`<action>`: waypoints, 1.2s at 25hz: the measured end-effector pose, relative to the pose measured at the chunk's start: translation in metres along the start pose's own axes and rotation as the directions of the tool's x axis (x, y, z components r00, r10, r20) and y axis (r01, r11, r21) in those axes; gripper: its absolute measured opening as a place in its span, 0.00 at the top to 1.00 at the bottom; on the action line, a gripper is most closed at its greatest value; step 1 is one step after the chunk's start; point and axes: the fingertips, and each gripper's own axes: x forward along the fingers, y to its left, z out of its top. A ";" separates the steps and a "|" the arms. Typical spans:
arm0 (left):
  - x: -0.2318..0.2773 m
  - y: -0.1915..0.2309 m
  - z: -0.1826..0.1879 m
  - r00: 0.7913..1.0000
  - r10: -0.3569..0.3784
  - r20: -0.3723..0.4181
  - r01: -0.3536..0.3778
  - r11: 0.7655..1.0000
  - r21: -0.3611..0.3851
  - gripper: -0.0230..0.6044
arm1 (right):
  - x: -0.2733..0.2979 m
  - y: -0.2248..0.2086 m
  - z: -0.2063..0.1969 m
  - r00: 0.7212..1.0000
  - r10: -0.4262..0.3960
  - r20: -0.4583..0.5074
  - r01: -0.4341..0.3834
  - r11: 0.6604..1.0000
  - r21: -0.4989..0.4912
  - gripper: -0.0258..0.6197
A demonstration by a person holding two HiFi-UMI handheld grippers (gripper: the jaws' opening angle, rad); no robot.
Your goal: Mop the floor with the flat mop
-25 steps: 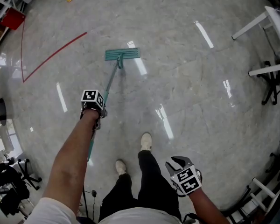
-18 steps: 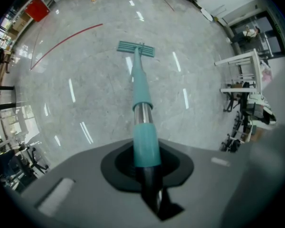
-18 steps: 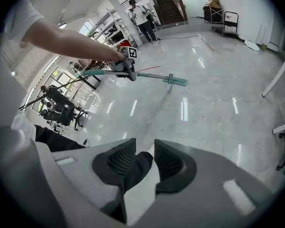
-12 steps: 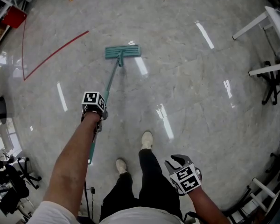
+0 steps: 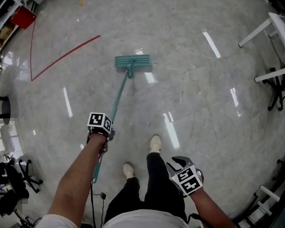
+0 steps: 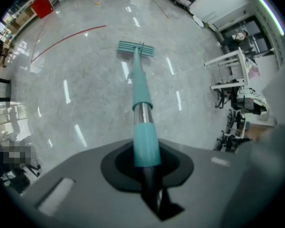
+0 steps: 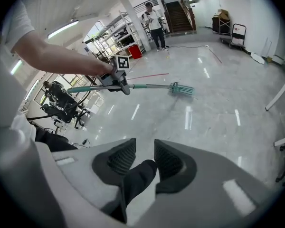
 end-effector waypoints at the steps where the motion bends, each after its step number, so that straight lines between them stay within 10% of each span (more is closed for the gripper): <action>1: -0.001 0.003 -0.011 1.000 -0.002 0.001 0.002 1.000 0.004 0.87 | 0.002 0.005 0.001 1.000 -0.002 0.006 0.002 1.000 -0.009 0.77; 19: 0.019 0.063 -0.238 0.997 0.005 -0.079 -0.003 1.000 0.028 0.87 | 0.030 0.098 0.007 1.000 0.010 0.026 -0.006 0.989 -0.151 0.77; 30: 0.050 0.080 -0.298 0.987 0.023 -0.158 -0.022 1.000 0.009 0.87 | 0.042 0.117 0.005 1.000 0.025 0.011 -0.023 0.984 -0.176 0.77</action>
